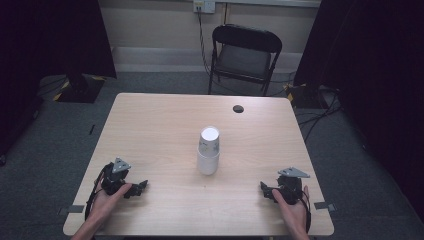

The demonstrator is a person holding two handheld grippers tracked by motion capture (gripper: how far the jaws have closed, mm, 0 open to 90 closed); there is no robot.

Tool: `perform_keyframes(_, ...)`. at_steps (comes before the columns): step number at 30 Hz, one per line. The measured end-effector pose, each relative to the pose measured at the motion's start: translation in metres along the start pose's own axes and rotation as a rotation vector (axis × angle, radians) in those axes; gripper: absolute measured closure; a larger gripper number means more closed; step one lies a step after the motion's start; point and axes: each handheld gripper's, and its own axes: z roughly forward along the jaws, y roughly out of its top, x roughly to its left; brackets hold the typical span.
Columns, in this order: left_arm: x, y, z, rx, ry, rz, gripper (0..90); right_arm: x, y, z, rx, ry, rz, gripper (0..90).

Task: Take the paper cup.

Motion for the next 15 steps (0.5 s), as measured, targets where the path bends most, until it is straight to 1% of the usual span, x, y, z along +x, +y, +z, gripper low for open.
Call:
perform_keyframes(2,0.0006,0.001,0.0,0.004,-0.007,0.011,0.8,-0.0005,0.0001,-0.0001,0.0,-0.007,0.007,10.2)
perform_keyframes(4,-0.0002,0.0019,-0.0007,0.008,-0.01,0.012,2.8,-0.0006,0.0002,0.0001,0.0,-0.008,0.005,10.1)
perform_keyframes(6,-0.0013,0.0026,-0.0017,0.003,-0.016,0.023,7.7,-0.0013,0.0008,0.0007,0.001,-0.006,0.004,10.0)
perform_keyframes(8,-0.0027,0.0029,-0.0018,0.002,-0.019,0.017,10.4,-0.0033,0.0026,0.0027,0.001,0.0,-0.004,10.0)
perform_keyframes(10,-0.0029,0.0031,-0.0024,0.005,-0.02,0.021,10.9,-0.0054,0.0043,0.0047,0.001,-0.001,-0.004,10.1)
perform_keyframes(11,-0.0031,0.0031,-0.0031,0.007,-0.02,0.022,11.8,-0.0061,0.0053,0.0056,0.002,-0.001,0.0,10.1)
perform_keyframes(13,-0.0039,0.0033,-0.0043,0.007,-0.022,0.023,14.7,-0.0075,0.0067,0.0071,0.002,0.007,-0.009,10.1)
perform_keyframes(14,-0.0046,0.0037,-0.0053,0.017,-0.021,0.024,16.1,-0.0078,0.0072,0.0076,0.003,0.009,-0.008,10.1)
perform_keyframes(15,-0.0046,0.0037,-0.0053,0.017,-0.021,0.024,15.9,-0.0078,0.0072,0.0076,0.003,0.009,-0.008,10.1)
